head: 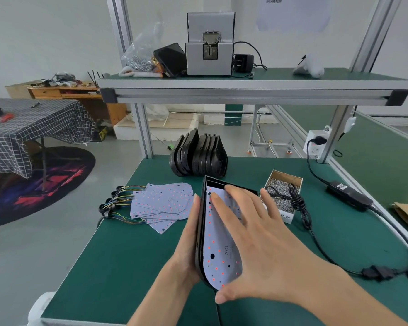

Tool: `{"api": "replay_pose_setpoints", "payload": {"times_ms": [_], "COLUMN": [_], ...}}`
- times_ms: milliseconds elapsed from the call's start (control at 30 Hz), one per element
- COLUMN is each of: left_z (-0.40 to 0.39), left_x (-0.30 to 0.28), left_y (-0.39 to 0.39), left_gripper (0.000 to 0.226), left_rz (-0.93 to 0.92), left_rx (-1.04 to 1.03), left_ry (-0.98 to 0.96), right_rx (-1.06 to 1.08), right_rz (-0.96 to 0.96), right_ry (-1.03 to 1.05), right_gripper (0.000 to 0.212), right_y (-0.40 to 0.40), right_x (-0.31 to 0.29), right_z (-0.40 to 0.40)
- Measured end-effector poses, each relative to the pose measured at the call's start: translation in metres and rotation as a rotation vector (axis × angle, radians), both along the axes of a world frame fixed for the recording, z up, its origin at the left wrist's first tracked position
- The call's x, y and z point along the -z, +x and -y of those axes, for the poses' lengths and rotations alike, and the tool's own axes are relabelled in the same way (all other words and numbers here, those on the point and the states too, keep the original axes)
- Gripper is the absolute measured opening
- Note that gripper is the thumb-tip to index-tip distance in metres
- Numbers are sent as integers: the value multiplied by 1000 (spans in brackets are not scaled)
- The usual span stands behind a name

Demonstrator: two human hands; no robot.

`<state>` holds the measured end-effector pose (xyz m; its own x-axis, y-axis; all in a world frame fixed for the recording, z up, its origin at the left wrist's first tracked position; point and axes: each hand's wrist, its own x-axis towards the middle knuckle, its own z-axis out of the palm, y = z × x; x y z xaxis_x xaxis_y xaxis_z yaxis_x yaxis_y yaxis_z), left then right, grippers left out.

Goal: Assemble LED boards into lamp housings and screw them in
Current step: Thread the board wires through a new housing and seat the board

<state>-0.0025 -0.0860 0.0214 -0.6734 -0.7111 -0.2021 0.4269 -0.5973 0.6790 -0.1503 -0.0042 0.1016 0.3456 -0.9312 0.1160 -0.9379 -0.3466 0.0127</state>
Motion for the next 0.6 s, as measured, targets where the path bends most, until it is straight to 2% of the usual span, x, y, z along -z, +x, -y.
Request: {"api": "replay_pose_setpoints", "payload": {"times_ms": [267,433,600], "left_z": [2,0,0], "left_x": [5,-2,-4], "left_y": [5,3,7], "left_gripper": [77,78,85], "left_rz": [-16,-90,-159], "left_rx": [34,81,79], "left_ry": [-69,-35,-124], "right_rx": [3,-33,-64], "right_rz": [15,7,14], "right_ry": [-54,-70,-106], "right_gripper": [155,139,133], "right_y": [-1,-4,-5], "right_x": [7,11,12], "right_z": [1,2,5]}}
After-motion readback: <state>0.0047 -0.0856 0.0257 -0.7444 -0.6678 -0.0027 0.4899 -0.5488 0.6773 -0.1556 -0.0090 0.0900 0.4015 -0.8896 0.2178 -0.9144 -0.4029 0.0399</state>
